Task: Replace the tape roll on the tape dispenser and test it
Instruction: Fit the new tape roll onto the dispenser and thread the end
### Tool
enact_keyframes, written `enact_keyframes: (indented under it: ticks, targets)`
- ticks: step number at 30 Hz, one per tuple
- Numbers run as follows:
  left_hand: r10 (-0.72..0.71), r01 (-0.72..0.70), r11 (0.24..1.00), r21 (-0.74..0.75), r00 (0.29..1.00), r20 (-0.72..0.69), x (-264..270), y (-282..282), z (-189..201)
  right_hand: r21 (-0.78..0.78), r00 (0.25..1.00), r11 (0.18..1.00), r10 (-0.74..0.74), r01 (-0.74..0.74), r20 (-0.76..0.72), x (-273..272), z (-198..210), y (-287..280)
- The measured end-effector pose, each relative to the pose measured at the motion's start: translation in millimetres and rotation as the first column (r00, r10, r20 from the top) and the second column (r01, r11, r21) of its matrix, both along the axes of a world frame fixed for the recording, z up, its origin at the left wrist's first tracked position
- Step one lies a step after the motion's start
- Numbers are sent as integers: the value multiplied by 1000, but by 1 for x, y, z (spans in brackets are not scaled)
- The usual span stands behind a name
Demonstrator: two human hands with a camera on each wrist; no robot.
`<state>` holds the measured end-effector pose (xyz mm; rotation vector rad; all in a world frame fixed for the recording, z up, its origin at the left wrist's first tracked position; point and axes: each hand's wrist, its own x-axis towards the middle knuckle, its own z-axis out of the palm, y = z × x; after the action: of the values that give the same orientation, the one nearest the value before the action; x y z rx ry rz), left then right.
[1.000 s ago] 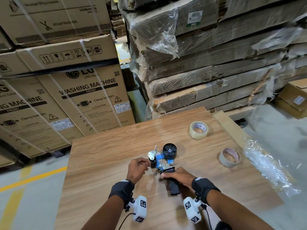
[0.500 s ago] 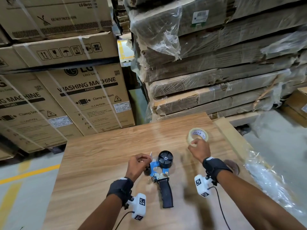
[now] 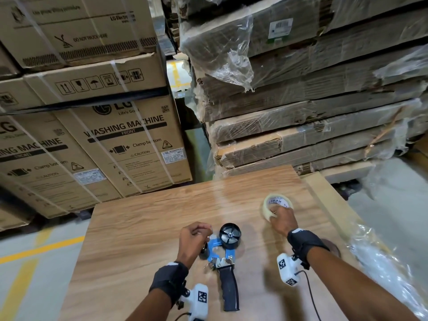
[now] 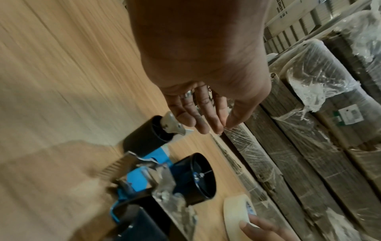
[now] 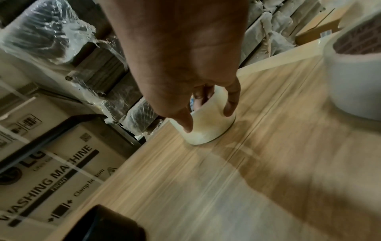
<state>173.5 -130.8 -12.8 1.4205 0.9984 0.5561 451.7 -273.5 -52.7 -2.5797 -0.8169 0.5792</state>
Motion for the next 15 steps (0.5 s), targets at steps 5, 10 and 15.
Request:
enact_keyframes:
  ticks: [5, 10, 15]
  targets:
    - [-102, 99, 995, 33, 989, 104, 26, -14, 21, 229, 980, 963, -103, 141, -170, -26, 27, -6]
    - [-284, 283, 959, 16, 954, 100, 57, -29, 28, 386, 867, 876, -70, 290, -493, -58, 48, -24]
    - [-342, 345, 938, -28, 935, 91, 62, -42, 42, 496, 714, 823, 170, 275, -679, -104, 81, -37]
